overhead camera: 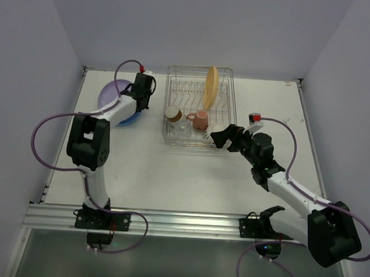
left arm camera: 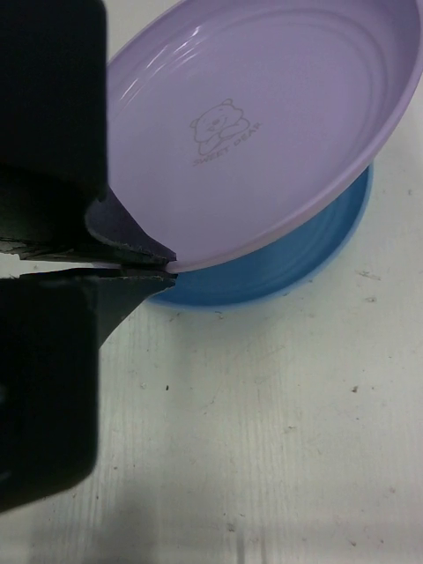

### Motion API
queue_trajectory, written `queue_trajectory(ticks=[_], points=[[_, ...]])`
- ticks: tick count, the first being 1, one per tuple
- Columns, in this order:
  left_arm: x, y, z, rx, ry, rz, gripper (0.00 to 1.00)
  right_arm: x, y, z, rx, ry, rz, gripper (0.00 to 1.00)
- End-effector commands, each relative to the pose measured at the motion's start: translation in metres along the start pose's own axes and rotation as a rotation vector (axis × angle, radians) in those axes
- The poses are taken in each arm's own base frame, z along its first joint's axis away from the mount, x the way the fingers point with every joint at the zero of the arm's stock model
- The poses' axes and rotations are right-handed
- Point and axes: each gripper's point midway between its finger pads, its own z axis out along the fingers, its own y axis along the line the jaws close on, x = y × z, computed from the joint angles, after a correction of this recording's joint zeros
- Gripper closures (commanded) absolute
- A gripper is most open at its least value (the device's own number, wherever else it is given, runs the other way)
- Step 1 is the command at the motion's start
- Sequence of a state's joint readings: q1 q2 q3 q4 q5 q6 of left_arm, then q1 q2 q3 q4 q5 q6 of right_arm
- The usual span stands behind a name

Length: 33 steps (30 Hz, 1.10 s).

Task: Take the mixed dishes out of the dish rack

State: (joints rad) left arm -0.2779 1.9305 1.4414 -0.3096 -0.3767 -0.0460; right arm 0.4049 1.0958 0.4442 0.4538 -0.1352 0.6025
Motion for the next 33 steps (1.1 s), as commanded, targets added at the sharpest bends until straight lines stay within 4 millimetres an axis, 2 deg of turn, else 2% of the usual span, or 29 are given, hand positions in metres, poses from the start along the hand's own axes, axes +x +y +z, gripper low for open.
queue_trajectory(ticks=[1,10,18,27,30,33], points=[[-0.007,0.012,0.006,-0.050,-0.006,0.023,1.00,-0.013,0.013,0.004,-0.040,-0.018,-0.007,0.01],[0.004,0.009,0.019,-0.044,0.037,0.033,0.99,-0.012,0.013,0.005,-0.039,-0.014,-0.006,0.01],[0.007,0.007,0.024,-0.022,0.065,0.029,0.82,-0.012,0.013,0.005,-0.037,-0.013,-0.005,0.01],[0.008,0.008,0.024,-0.019,0.069,0.027,0.79,-0.012,0.013,0.005,-0.037,-0.013,-0.005,0.01],[0.006,0.007,0.023,-0.007,0.064,0.025,0.70,-0.012,0.012,0.005,-0.035,-0.013,-0.006,0.01],[0.005,0.005,0.022,0.007,0.062,0.022,0.68,-0.012,0.012,0.006,-0.034,-0.012,-0.006,0.01]])
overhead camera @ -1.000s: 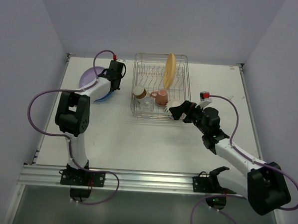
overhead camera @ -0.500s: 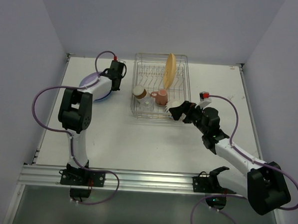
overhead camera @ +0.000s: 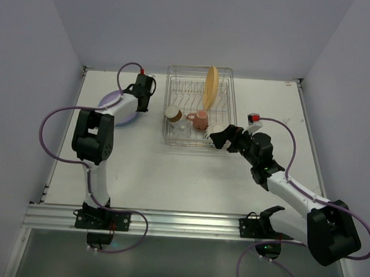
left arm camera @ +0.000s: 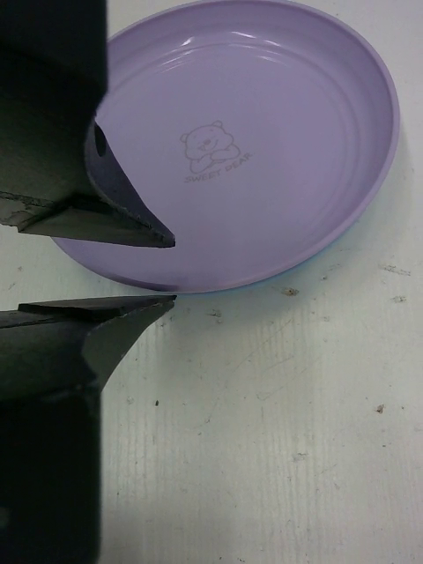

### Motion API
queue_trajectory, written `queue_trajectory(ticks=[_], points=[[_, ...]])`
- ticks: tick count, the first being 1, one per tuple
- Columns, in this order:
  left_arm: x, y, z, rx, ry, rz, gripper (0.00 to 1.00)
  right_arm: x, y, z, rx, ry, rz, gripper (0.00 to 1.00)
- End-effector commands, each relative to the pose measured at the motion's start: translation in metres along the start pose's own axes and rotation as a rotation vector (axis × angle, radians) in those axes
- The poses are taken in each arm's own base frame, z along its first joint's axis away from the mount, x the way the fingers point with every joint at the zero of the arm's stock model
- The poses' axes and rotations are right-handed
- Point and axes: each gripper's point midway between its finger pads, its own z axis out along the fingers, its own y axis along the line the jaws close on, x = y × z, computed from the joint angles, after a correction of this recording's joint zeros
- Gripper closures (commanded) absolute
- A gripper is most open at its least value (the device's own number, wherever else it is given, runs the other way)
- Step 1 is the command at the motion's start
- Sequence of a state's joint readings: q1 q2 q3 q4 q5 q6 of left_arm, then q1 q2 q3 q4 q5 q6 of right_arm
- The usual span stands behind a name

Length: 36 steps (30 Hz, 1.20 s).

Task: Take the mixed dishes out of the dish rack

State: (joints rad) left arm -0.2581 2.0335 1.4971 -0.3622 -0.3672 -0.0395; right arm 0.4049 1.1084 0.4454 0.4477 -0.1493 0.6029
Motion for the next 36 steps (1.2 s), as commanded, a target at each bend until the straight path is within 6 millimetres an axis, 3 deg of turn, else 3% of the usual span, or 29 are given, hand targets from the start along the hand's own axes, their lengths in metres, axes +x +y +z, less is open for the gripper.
queue_trajectory(ticks=[1,8,10,11,14,15,16,18,22,26,36], points=[[-0.018,0.006,-0.006,0.012,-0.035,-0.005,0.67,-0.018,0.014,0.004,-0.033,-0.035,-0.009,0.01],[-0.032,0.002,-0.020,0.068,-0.077,-0.015,0.62,-0.019,0.014,0.004,-0.032,-0.036,-0.008,0.01],[-0.044,-0.002,-0.033,0.115,-0.132,-0.030,0.60,-0.018,0.014,0.004,-0.032,-0.034,-0.009,0.01],[-0.061,-0.003,-0.049,0.153,-0.205,-0.048,0.59,-0.018,0.014,0.004,-0.032,-0.034,-0.008,0.01],[-0.067,-0.009,-0.067,0.220,-0.288,-0.062,0.55,-0.019,0.014,0.004,-0.033,-0.035,-0.009,0.01],[-0.086,-0.008,-0.087,0.253,-0.378,-0.079,0.53,-0.019,0.013,0.004,-0.029,-0.034,-0.007,0.01],[-0.079,-0.010,-0.090,0.267,-0.385,-0.079,0.52,-0.018,0.013,0.004,-0.028,-0.034,-0.009,0.01],[-0.092,-0.002,-0.111,0.268,-0.466,-0.101,0.46,-0.019,0.013,0.004,-0.025,-0.035,-0.007,0.01],[-0.097,0.003,-0.132,0.278,-0.543,-0.120,0.43,-0.020,0.012,0.003,-0.022,-0.041,-0.010,0.01],[-0.106,-0.008,-0.157,0.386,-0.624,-0.133,0.40,-0.020,0.013,0.002,-0.023,-0.042,-0.011,0.01],[-0.120,-0.062,-0.184,0.740,-0.674,-0.183,0.34,-0.022,0.013,0.002,-0.023,-0.051,-0.015,0.01]])
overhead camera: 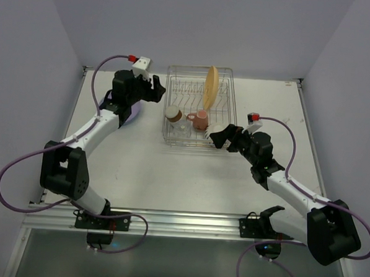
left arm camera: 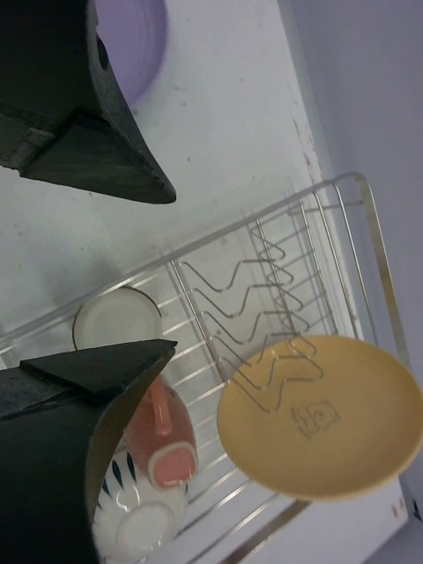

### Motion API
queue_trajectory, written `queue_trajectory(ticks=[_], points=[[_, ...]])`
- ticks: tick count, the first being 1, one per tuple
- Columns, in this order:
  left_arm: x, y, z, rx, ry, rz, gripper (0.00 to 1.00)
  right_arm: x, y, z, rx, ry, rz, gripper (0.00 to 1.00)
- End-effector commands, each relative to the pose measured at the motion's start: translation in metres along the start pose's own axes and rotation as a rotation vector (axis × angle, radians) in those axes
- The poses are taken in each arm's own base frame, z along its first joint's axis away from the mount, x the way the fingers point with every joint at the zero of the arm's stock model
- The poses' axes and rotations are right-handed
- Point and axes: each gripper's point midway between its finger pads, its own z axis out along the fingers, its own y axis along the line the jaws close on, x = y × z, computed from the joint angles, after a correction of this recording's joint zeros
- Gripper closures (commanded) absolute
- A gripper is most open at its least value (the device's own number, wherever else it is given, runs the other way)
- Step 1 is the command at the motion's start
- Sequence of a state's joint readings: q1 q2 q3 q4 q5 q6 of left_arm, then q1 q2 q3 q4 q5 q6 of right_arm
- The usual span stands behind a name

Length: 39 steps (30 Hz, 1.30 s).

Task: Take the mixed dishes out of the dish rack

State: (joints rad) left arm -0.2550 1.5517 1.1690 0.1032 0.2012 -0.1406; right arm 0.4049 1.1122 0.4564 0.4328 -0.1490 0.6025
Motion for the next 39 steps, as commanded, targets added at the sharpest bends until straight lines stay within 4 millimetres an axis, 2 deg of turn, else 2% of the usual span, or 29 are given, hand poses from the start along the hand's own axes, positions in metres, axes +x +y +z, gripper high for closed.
queue_trajectory(ticks=[1,9,13,14,15,19,21,22,23,24,25,30,31,32,34,35,39], points=[[-0.021,-0.029,0.006,0.177,-0.081,-0.071,0.31,-0.022,0.014,0.000,-0.029,-0.062,-0.016,0.01],[-0.016,-0.066,0.022,0.384,-0.061,-0.189,0.18,-0.023,0.012,0.001,-0.016,-0.065,-0.012,0.01],[-0.016,-0.086,0.029,0.424,-0.059,-0.190,0.04,-0.024,0.011,-0.001,-0.011,-0.073,-0.012,0.01],[-0.010,-0.089,0.033,0.425,-0.041,-0.194,0.02,-0.024,0.011,-0.002,-0.011,-0.074,-0.012,0.01],[-0.015,-0.092,0.036,0.434,-0.048,-0.187,0.00,-0.026,0.011,-0.003,-0.011,-0.079,-0.013,0.01],[-0.009,-0.111,0.051,0.461,-0.024,-0.189,0.00,-0.026,0.011,-0.003,-0.010,-0.082,-0.013,0.01],[-0.018,-0.121,0.057,0.481,-0.041,-0.182,0.00,-0.027,0.010,-0.004,-0.003,-0.089,-0.009,0.01],[-0.011,-0.128,0.063,0.494,-0.024,-0.183,0.00,-0.027,0.009,-0.006,0.000,-0.095,-0.006,0.01],[-0.018,-0.135,0.066,0.509,-0.034,-0.177,0.00,-0.029,0.007,-0.007,0.008,-0.110,-0.004,0.01],[-0.018,-0.141,0.070,0.519,-0.030,-0.178,0.00,-0.027,0.004,-0.009,0.018,-0.114,-0.002,0.01],[-0.019,-0.145,0.075,0.528,-0.032,-0.186,0.00,-0.033,0.003,-0.014,0.029,-0.149,0.002,0.01],[-0.023,-0.159,0.088,0.569,-0.052,-0.211,0.01,-0.041,-0.008,-0.025,0.085,-0.222,0.020,0.01],[-0.016,-0.162,0.093,0.572,-0.039,-0.214,0.01,-0.042,-0.009,-0.026,0.093,-0.229,0.023,0.01],[-0.021,-0.165,0.096,0.577,-0.044,-0.204,0.02,-0.041,-0.013,-0.026,0.114,-0.227,0.037,0.01],[-0.014,-0.173,0.103,0.586,-0.027,-0.202,0.02,-0.045,-0.021,-0.026,0.163,-0.242,0.052,0.01],[-0.018,-0.176,0.104,0.590,-0.034,-0.198,0.02,-0.042,-0.025,-0.025,0.189,-0.227,0.065,0.01],[-0.015,-0.187,0.113,0.591,-0.033,-0.196,0.02,-0.044,-0.029,-0.025,0.215,-0.235,0.072,0.01]])
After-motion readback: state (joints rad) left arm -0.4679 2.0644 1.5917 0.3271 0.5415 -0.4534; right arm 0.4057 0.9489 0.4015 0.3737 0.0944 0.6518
